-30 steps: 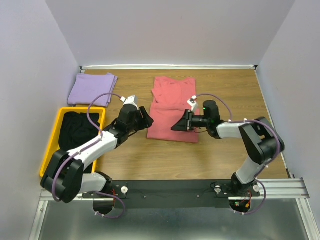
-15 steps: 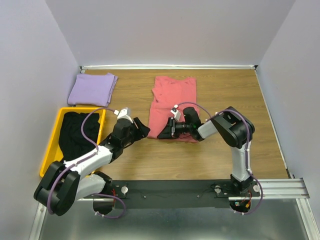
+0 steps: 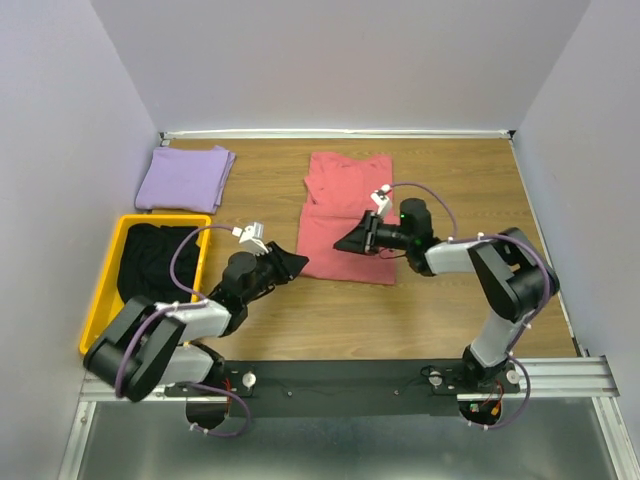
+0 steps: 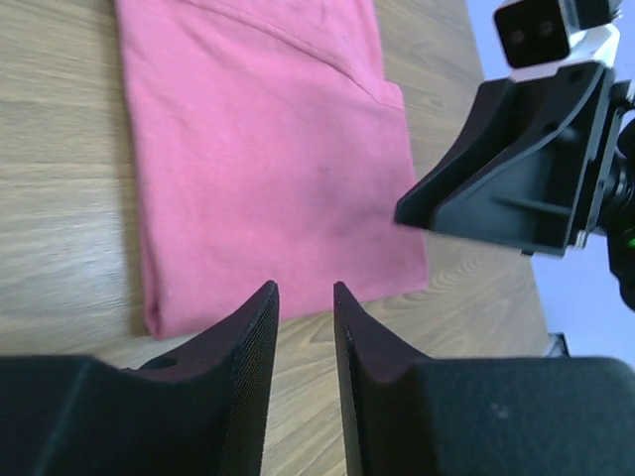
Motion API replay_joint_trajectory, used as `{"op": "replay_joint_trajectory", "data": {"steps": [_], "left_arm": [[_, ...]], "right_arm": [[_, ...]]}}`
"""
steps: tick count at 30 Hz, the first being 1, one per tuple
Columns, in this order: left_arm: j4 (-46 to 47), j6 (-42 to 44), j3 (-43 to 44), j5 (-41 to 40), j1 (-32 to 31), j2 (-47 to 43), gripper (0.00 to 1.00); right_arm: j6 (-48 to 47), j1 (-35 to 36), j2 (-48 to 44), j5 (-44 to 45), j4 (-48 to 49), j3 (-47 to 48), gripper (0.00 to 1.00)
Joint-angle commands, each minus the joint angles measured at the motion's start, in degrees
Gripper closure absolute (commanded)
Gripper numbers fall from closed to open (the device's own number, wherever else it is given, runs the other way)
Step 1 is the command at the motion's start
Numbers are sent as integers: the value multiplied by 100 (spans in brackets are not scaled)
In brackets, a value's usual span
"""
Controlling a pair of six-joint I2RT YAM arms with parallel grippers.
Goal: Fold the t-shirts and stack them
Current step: Fold the tshirt
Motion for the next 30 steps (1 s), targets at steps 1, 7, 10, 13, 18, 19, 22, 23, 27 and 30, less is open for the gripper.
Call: {"op": "replay_joint_trajectory", "data": {"steps": [1, 7, 10, 13, 18, 19, 22, 23, 27, 30], "left_arm": [[2257, -295, -245, 423, -105, 869, 66], [4542, -796, -394, 512, -114, 2426, 74], [5782, -1262, -675, 371, -105, 3803, 81], [6793, -1754, -929, 117, -96, 4744, 84], [7683, -1993, -1168, 28, 123, 5320, 87], [7683, -2001, -1168, 28, 124, 5320, 86], [7683, -1914, -1185, 90, 124, 4962, 87], [7683, -1905, -1186, 90, 124, 4829, 87], [7386, -1913, -1186, 125, 124, 4135, 87], [7009, -1896, -1186, 142, 124, 3608, 87]], "right_arm": [[-318, -477, -348, -2, -305, -558, 63], [-818, -952, -901, -46, -806, -1007, 63], [-1135, -1032, -1025, 6, -1272, -1033, 63], [-1241, -1084, -1095, 15, -1413, -1112, 63], [-1364, -1120, -1210, 41, -1536, -1174, 63], [-1382, -1137, -1210, 33, -1563, -1174, 63], [-1452, -1146, -1218, 24, -1633, -1156, 63], [-1461, -1155, -1227, 24, -1651, -1165, 63], [-1522, -1172, -1254, 33, -1730, -1078, 63], [-1566, -1181, -1262, 33, -1835, -1007, 63]]}}
